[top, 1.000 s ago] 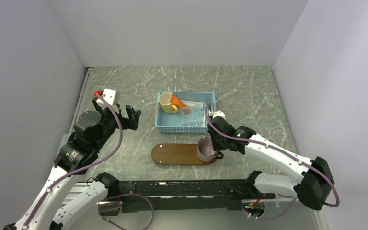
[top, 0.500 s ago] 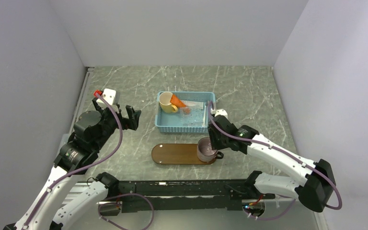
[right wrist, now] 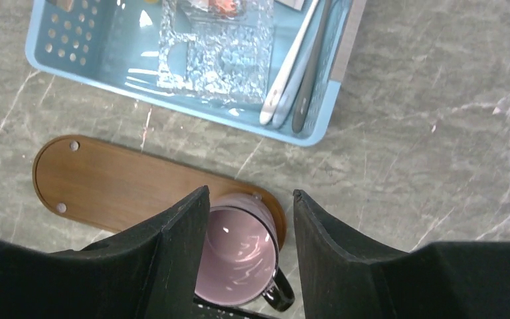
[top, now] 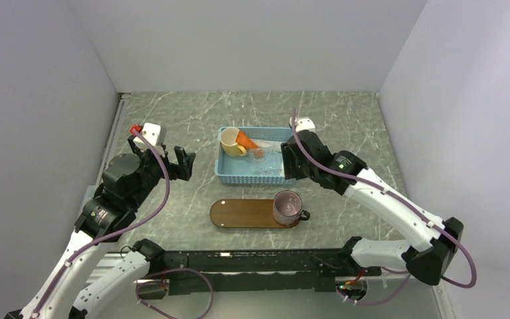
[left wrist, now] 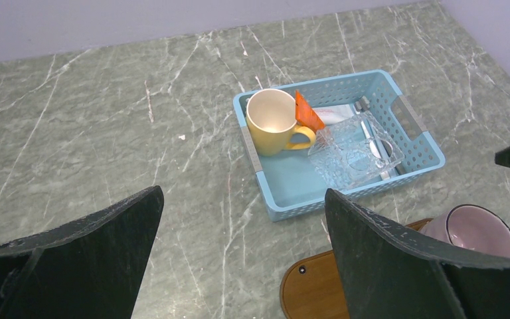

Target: Prepare toiletry sets of a toothbrush and toothpaste on the tray

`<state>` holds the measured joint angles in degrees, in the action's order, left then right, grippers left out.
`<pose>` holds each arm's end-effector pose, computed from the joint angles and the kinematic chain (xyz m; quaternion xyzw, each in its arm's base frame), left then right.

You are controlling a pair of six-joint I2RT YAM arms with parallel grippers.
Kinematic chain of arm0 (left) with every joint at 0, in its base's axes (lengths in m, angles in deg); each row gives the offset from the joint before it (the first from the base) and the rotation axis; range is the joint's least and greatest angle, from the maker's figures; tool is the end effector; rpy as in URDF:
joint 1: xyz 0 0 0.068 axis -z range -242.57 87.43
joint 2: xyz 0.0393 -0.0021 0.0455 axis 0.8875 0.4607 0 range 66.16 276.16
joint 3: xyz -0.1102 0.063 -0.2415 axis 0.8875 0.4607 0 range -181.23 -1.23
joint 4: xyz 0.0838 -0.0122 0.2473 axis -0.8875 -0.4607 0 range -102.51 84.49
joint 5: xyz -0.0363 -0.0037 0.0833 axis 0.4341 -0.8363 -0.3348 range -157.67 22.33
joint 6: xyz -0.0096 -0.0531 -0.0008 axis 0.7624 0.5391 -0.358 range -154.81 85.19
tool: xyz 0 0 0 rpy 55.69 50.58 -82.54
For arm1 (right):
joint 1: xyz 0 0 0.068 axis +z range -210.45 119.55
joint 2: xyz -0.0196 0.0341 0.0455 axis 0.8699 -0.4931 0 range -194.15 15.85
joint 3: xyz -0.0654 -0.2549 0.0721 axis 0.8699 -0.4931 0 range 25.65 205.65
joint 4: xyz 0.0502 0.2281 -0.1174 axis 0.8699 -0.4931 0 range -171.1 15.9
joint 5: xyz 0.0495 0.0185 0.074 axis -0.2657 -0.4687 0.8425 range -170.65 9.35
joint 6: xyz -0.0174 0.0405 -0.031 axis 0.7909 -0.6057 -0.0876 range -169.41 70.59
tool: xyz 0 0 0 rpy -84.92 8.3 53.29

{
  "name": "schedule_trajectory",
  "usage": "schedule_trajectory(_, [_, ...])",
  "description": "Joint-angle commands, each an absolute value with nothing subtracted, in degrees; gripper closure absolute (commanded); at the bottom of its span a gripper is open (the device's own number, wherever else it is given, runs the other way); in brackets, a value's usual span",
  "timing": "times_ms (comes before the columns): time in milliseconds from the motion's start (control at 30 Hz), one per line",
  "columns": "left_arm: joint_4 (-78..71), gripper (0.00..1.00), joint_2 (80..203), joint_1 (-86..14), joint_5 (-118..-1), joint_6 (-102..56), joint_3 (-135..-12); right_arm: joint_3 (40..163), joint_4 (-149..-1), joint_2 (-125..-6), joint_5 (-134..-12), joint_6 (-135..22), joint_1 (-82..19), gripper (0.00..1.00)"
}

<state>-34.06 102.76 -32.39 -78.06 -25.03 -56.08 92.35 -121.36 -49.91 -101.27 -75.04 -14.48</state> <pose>0.1149 -0.0594 0.3851 0.0783 0.7628 -0.1528 0.6235 0.1686 0.1564 0.3407 -0.0958 0.9106 0.0793 0.3941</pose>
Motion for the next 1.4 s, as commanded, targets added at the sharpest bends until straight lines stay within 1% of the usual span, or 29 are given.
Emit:
schedule_trajectory(0, [-33.5,0.01,102.5,-32.6,-78.3,-24.7,-56.3,97.7,-119.4,-55.0,-102.5,-72.8,-15.0,0.48])
schedule_trajectory(133, [-33.5,0.01,102.4,-32.6,-78.2,-24.6,-56.2,102.2,-118.3,-60.5,-101.5,-73.4,-15.2,0.48])
schedule_trajectory(233, [-33.7,0.01,102.5,-32.6,-78.1,-24.6,-56.4,104.2,-117.2,-64.4,-100.2,-75.0,-15.5,0.51])
schedule_trajectory(567, [-34.7,0.01,103.3,-32.7,-78.0,-24.0,-57.0,106.9,-114.5,-74.6,-99.7,-80.4,-15.4,0.55])
schedule_trajectory(800, [-34.5,0.01,103.1,-32.6,-77.5,-23.8,-56.8,107.0,-113.3,-78.8,-101.5,-82.3,-15.6,0.56])
schedule_trajectory(1367, [-34.4,0.01,102.9,-32.6,-77.1,-23.6,-56.8,105.8,-109.9,-84.3,-99.4,-85.2,-18.2,0.59])
